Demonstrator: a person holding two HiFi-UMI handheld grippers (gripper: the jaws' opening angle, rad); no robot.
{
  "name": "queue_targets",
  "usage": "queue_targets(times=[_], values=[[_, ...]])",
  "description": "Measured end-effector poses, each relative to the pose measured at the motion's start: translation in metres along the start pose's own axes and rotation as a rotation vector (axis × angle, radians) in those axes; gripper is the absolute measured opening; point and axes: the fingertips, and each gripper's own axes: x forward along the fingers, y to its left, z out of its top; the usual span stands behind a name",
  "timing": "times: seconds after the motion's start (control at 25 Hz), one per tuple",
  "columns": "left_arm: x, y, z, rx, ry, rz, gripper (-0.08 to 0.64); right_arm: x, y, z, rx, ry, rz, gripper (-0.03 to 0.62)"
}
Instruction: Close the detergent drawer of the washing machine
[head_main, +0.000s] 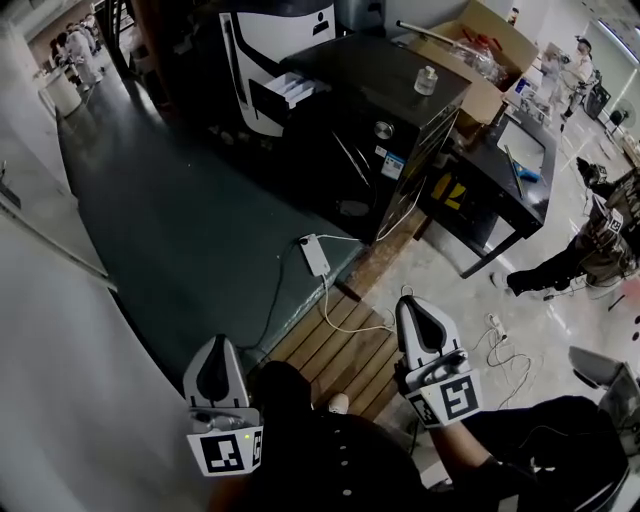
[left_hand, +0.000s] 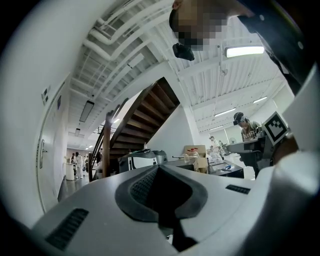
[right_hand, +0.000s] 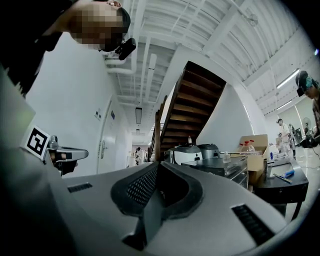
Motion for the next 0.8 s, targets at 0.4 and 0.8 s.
queue_targets(times=[0.4, 0.8], values=[[0.038, 0.057, -0.002, -0.015, -0.009, 0.035, 0.014, 0.075, 0.013, 0.002, -0.012, 0.026, 0.028, 0.196], [0.078, 0.15, 0.048, -0.02, -0.014, 0.022, 0.014, 0.17, 0.056, 0.071, -0.059, 0.002, 0.025, 0.189]])
